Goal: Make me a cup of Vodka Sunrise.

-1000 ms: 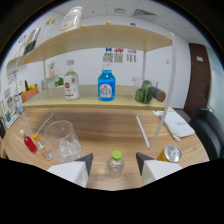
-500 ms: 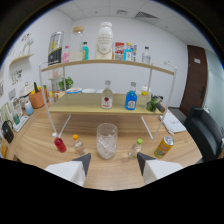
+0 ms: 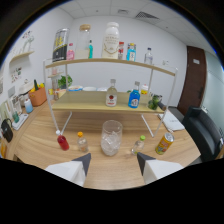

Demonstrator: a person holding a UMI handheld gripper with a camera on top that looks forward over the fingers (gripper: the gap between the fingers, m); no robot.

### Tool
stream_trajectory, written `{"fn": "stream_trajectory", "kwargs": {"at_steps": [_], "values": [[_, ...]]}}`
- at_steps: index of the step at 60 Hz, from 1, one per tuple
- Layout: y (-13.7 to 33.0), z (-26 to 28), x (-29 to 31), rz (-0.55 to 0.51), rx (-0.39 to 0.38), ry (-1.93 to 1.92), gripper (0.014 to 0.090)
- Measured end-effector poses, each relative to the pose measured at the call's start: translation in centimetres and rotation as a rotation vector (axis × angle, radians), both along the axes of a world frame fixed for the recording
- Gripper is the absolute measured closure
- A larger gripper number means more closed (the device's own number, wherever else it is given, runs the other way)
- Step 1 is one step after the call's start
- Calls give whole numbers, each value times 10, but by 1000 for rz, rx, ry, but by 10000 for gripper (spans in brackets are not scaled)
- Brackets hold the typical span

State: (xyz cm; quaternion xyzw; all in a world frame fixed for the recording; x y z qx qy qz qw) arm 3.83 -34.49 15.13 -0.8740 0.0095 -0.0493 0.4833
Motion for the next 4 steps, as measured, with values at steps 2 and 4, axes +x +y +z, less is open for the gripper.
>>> {"fn": "stream_trajectory", "kwargs": {"at_steps": [2,4], "values": [[1,0,-1,0,-1,0,186],[1,1,-1,-1,1,3,184]]}}
